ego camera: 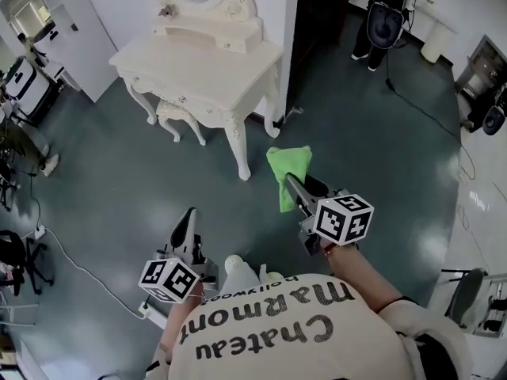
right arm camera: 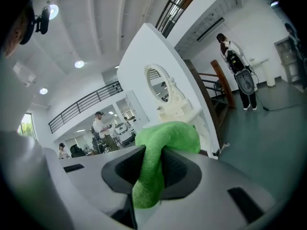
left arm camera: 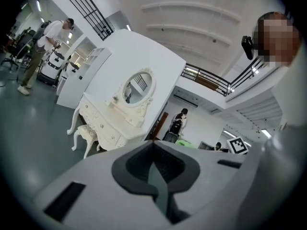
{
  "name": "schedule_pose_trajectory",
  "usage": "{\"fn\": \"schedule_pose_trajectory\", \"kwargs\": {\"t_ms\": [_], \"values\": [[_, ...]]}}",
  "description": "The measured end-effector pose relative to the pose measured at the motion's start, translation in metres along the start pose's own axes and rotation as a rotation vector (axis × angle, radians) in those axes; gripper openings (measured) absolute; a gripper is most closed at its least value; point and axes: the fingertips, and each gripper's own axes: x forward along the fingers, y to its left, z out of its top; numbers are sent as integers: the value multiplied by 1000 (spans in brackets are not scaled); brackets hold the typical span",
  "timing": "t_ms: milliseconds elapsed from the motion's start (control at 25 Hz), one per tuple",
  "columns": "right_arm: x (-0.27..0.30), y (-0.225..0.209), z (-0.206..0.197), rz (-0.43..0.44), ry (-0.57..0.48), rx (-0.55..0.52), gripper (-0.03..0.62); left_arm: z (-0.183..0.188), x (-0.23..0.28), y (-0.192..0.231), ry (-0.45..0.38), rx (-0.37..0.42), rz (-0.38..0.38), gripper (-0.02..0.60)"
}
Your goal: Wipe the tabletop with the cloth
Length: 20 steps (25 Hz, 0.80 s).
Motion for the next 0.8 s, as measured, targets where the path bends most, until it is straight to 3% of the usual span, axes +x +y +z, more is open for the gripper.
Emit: {"fn": "schedule_pose_trajectory", "kwargs": {"t_ms": [200,480,800], "values": [[31,-11,2,-47,-4,67,106,13,32,27,23,-20,-37,6],[86,-9,45,-123,-55,62,106,71,109,56,51,20,-176,6],[151,1,85,-180,-118,72,106,130,165,101,66,30,-252,6]]}}
